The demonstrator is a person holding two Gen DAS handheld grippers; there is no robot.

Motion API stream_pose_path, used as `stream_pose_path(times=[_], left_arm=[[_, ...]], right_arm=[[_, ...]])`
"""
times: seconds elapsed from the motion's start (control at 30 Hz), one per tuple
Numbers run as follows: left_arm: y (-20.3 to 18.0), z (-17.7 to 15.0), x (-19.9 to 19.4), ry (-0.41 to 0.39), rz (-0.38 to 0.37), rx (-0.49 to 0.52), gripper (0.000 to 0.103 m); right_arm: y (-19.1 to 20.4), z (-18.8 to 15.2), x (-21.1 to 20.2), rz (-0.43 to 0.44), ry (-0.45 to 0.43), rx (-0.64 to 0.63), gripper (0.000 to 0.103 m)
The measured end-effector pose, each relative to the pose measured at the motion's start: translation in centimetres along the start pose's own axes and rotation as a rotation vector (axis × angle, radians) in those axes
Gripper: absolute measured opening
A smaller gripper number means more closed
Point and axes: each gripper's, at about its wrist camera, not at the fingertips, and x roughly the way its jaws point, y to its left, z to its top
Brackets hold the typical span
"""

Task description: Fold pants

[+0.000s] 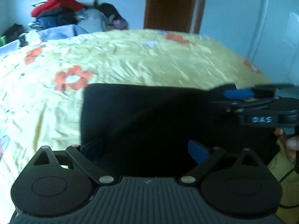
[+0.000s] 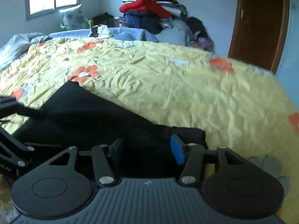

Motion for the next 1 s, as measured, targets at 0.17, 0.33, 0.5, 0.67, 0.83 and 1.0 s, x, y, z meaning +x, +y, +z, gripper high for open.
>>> stream_pose_path(times=[0.17,0.33,0.5,0.67,0.83,1.0], left_arm=[[2.3,-1.1,-3.2,-0.113,0.068,-0.031,0.099],[6.4,-1.5,-1.9,-0.015,-0.07,-0.229,0.099],[6.1,-2.2,-0.8,0.015,-0.13,-0.251,0.1],[5.0,-2.5,-0.3,-0.024,-0.114,-0.183,0.1],[4.8,-2.4,-0.3,-0.042,-0.104,-0.203,0.06],[6.2,-2.2,-1.2,-0.07,-0.13,-0.266,0.024]], right_arm=[[-2.2,-1.3,-3.6,-0.033,-0.055,0.081,0.055],[-6.3,-4.0,-3.8,0.085,0.002,0.278,0.055],[-7.0,-5.1,-3.5,0.173,0.002,0.358,0.056],[-6.7,-5.3,-3.3,0.213,-0.007,0.372,0.055],[-6.2,-5.4,-3.4,0.224,-0.019,0.385,0.036],[-5.6,-5.3,-4.0,0.222,-0.05,0.414,0.027]])
